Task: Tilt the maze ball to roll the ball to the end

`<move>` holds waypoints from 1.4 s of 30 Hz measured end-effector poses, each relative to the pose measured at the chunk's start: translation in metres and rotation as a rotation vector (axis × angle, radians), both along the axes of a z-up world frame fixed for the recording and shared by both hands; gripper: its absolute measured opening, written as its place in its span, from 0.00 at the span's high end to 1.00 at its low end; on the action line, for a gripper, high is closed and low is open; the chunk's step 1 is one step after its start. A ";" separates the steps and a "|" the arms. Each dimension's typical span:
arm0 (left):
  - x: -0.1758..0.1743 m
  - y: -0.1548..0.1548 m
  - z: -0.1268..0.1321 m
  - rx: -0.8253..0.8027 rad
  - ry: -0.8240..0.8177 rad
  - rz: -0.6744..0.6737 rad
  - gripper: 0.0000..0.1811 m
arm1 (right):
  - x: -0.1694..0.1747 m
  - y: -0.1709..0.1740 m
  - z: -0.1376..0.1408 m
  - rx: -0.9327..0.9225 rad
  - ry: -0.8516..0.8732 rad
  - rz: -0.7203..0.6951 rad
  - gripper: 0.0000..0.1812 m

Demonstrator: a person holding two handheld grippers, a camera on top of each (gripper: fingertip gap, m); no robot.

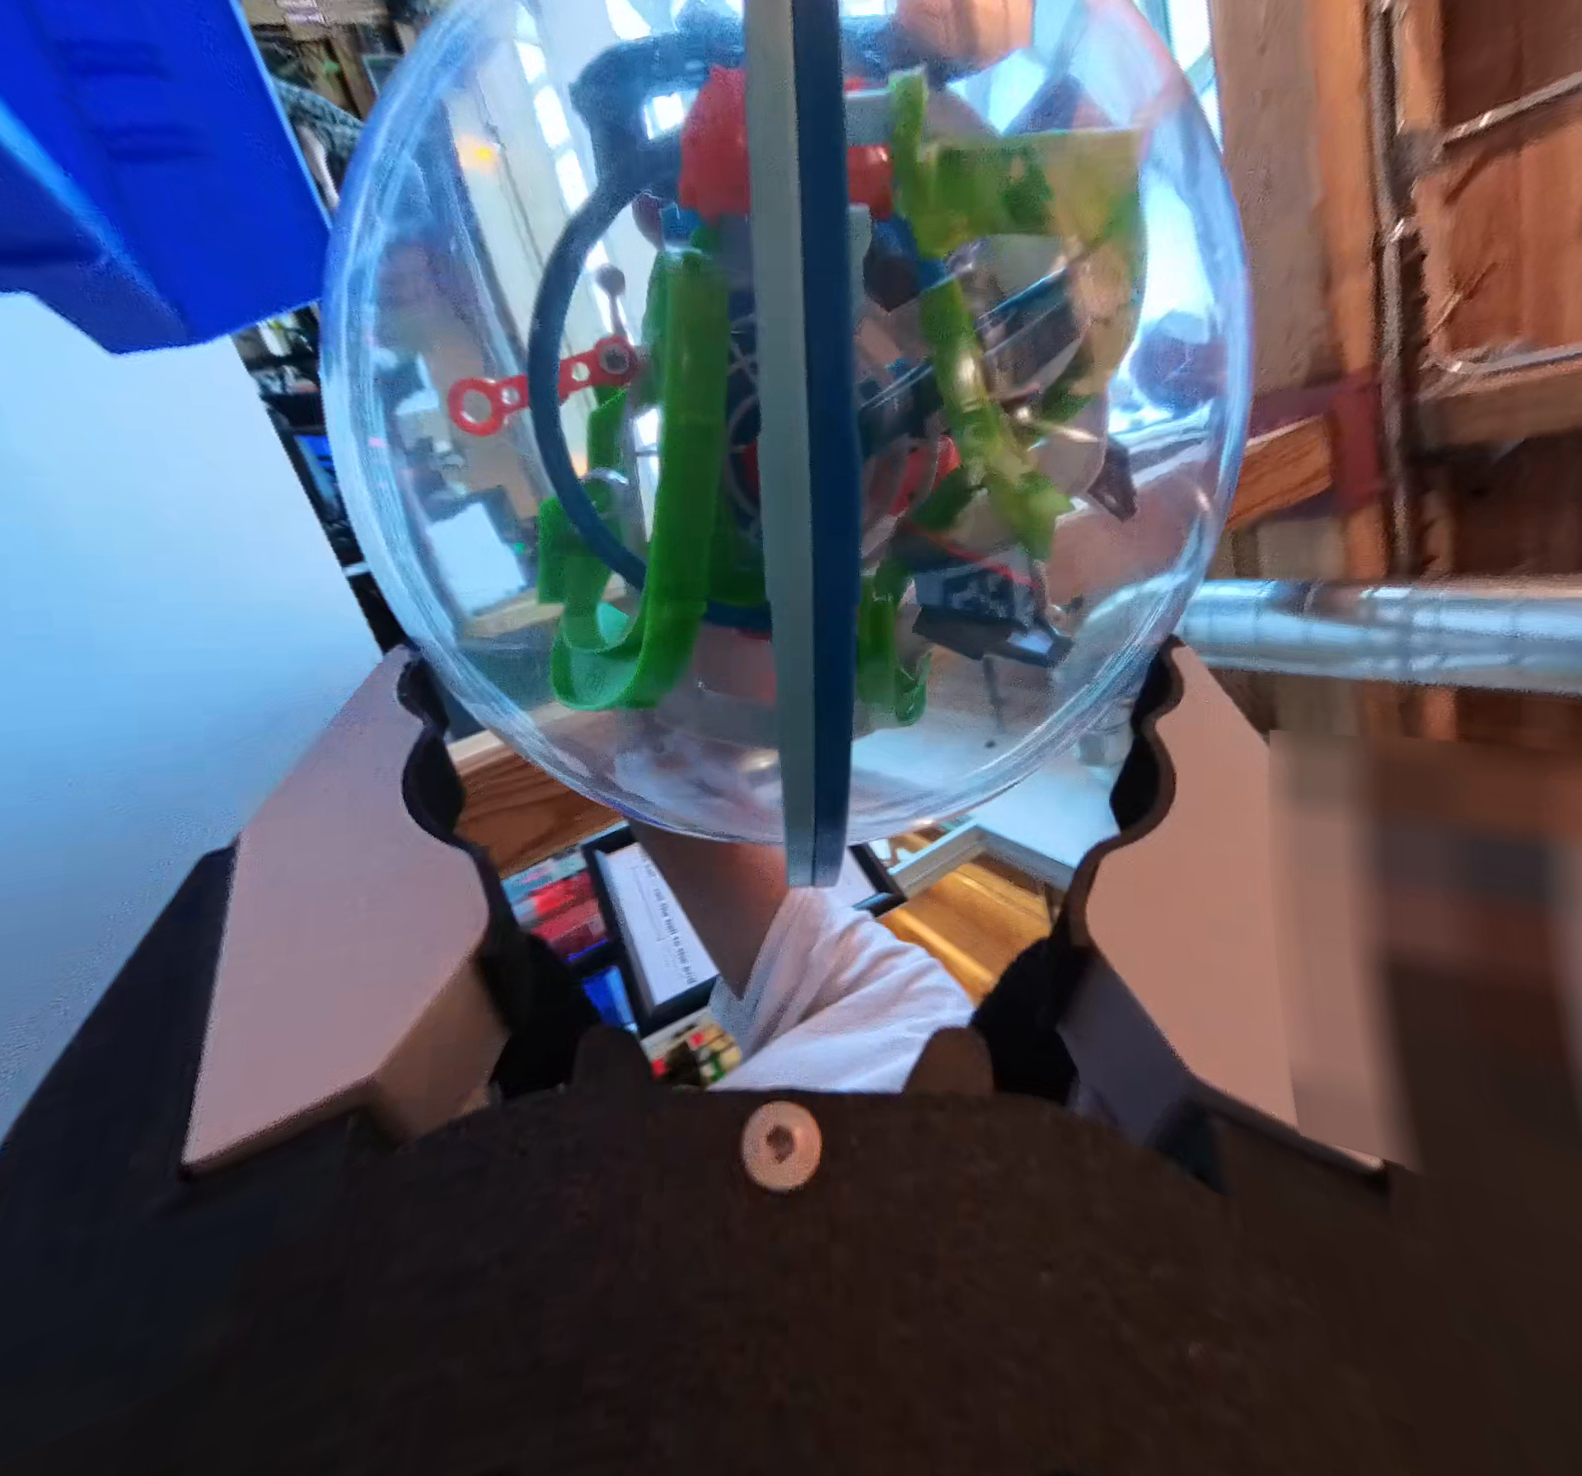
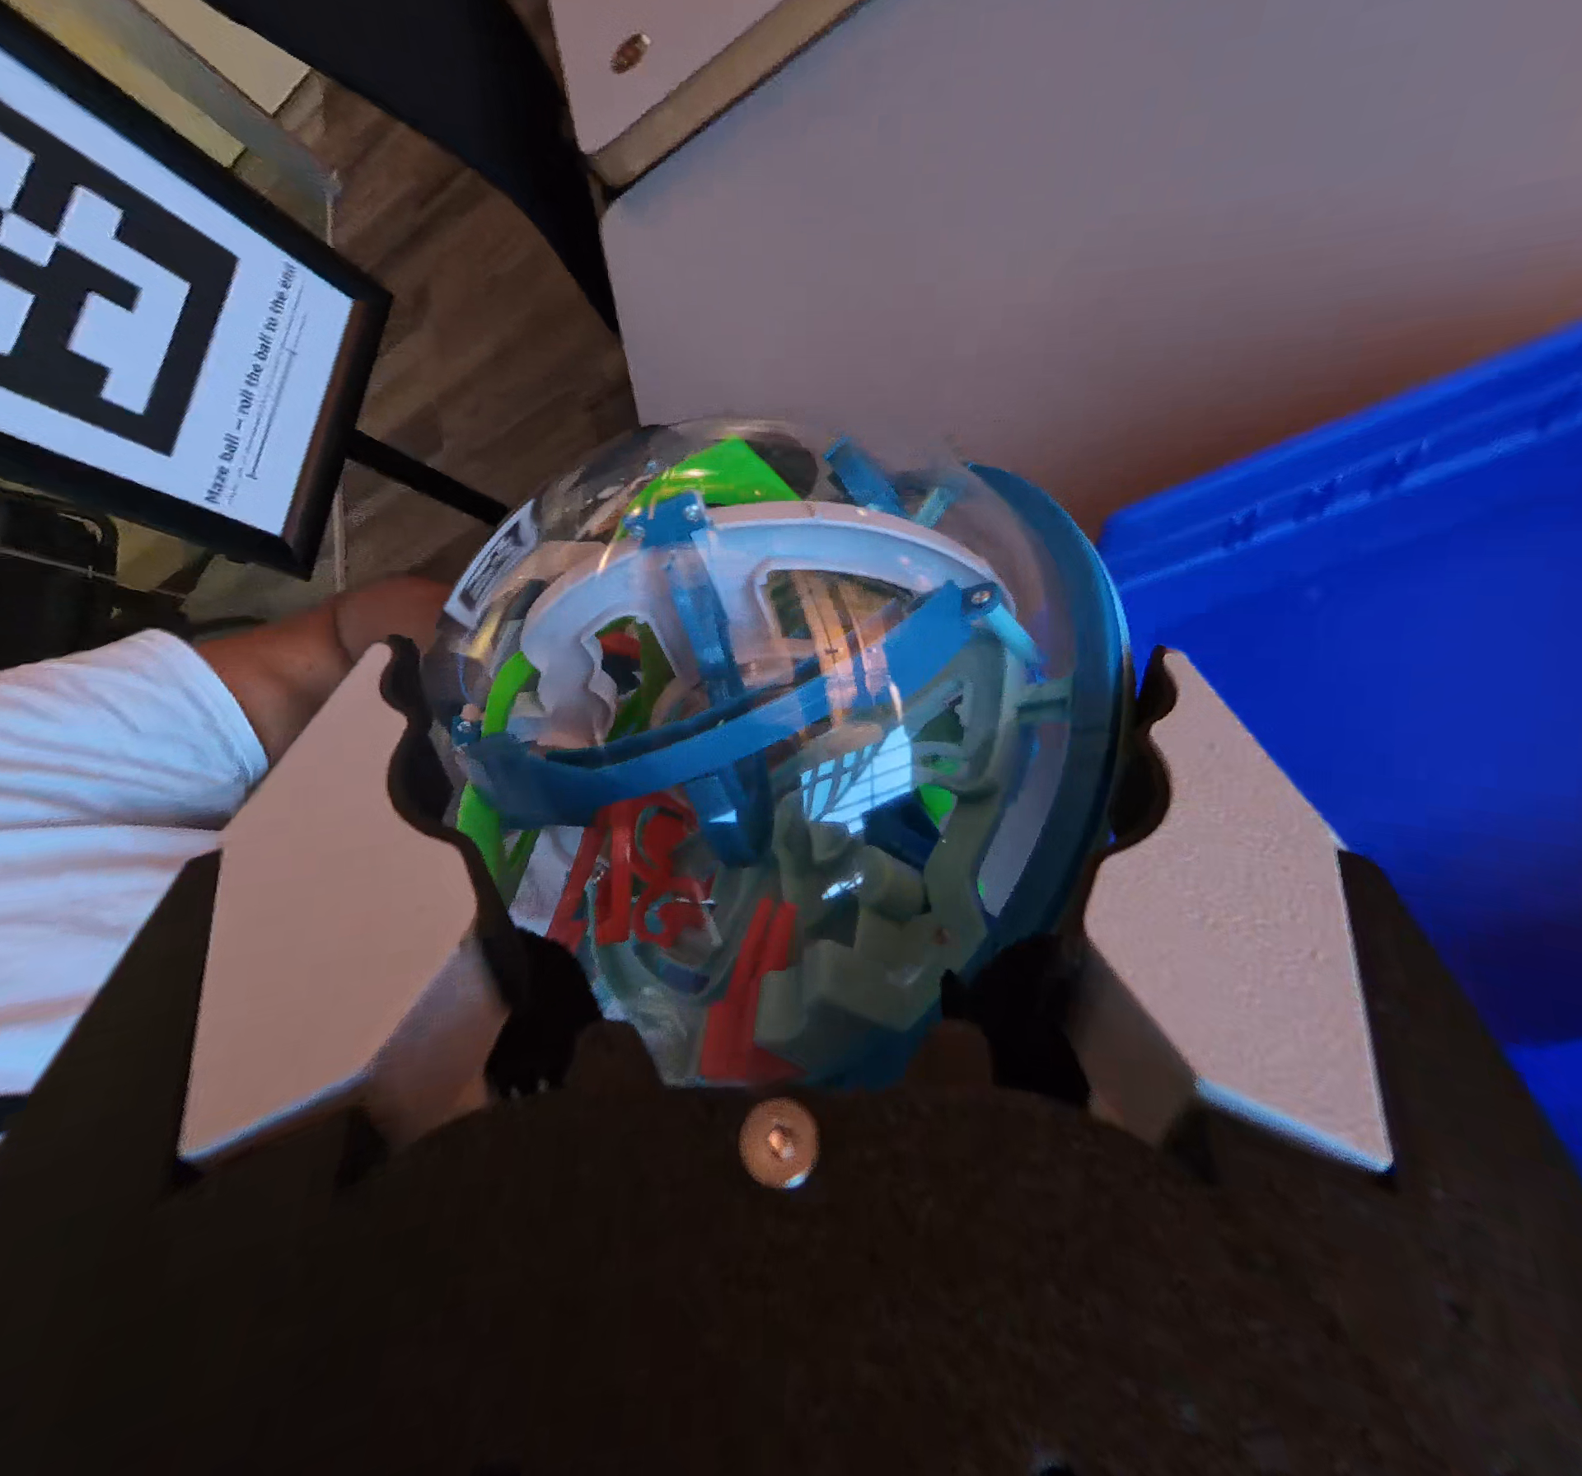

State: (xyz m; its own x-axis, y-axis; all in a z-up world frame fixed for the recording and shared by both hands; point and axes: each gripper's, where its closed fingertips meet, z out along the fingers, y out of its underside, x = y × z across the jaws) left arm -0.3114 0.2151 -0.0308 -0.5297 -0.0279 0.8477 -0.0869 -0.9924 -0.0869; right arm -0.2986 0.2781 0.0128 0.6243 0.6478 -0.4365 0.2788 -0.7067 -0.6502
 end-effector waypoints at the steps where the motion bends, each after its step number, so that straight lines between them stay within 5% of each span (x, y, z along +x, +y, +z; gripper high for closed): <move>1: 0.001 0.000 -0.005 -0.024 0.004 -0.010 0.16 | 0.002 0.000 -0.007 -0.031 -0.010 -0.009 0.15; 11: -0.013 0.014 -0.065 -0.098 0.312 -0.013 0.16 | 0.013 -0.011 -0.083 -0.229 0.119 -0.115 0.14; 22: -0.030 0.017 -0.069 -0.018 0.373 -0.107 0.20 | 0.003 -0.003 -0.085 -0.169 0.130 -0.122 0.15; 29: -0.069 0.039 -0.059 0.374 0.449 0.109 0.18 | -0.013 0.005 -0.085 -0.169 0.050 -0.114 0.15; 34: -0.089 0.074 -0.035 1.091 0.709 0.462 0.15 | -0.024 0.017 -0.084 -0.184 0.001 -0.120 0.15; 37: -0.073 0.067 -0.031 1.328 0.763 0.369 0.12 | -0.031 0.024 -0.084 -0.192 -0.035 -0.112 0.15; 42: -0.052 0.069 -0.042 1.401 0.785 0.221 0.12 | -0.044 0.030 -0.083 -0.160 -0.082 -0.077 0.15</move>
State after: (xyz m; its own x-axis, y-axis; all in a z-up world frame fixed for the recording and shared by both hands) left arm -0.3636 0.2840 -0.0726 0.1181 -0.9832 0.1388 -0.4176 -0.1761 -0.8914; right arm -0.3425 0.3079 -0.0699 0.7071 0.5234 -0.4755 0.2676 -0.8205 -0.5052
